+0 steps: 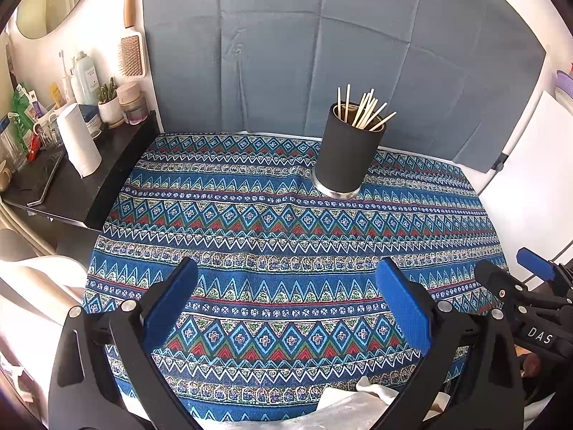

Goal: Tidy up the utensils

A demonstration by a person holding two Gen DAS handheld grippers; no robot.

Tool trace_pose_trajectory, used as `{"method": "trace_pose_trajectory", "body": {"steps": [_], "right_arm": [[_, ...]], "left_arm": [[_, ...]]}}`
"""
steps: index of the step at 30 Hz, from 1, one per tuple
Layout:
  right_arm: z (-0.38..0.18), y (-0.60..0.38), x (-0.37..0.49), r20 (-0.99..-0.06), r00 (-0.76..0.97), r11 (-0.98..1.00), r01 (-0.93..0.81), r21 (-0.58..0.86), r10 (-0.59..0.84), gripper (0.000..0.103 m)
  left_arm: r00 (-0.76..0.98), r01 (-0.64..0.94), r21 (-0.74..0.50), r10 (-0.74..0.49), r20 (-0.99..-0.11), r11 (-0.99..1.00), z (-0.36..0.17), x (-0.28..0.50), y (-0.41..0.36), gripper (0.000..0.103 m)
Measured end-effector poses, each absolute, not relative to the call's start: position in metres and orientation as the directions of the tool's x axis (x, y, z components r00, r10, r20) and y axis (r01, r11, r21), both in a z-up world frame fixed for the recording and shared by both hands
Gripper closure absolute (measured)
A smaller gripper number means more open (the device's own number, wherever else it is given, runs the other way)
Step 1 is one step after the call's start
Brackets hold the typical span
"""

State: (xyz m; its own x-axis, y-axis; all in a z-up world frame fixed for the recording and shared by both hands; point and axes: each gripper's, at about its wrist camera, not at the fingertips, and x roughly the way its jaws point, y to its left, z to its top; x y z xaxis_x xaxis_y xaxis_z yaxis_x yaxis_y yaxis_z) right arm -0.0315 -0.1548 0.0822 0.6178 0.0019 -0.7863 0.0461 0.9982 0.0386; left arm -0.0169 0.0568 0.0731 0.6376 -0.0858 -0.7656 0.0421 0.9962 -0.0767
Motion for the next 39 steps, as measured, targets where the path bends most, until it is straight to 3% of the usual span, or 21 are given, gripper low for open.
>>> {"method": "trace_pose_trajectory", "body": {"steps": [39], "right_arm": [[0.08, -0.153, -0.0293, -0.794, 0.608, 0.998, 0.056, 0.039, -0.003, 0.008]], "left_arm": [[0.63, 0.061, -0.085, -0.105, -0.77, 0.994, 0.0713, -0.0125, 0.0577, 0.006]]}}
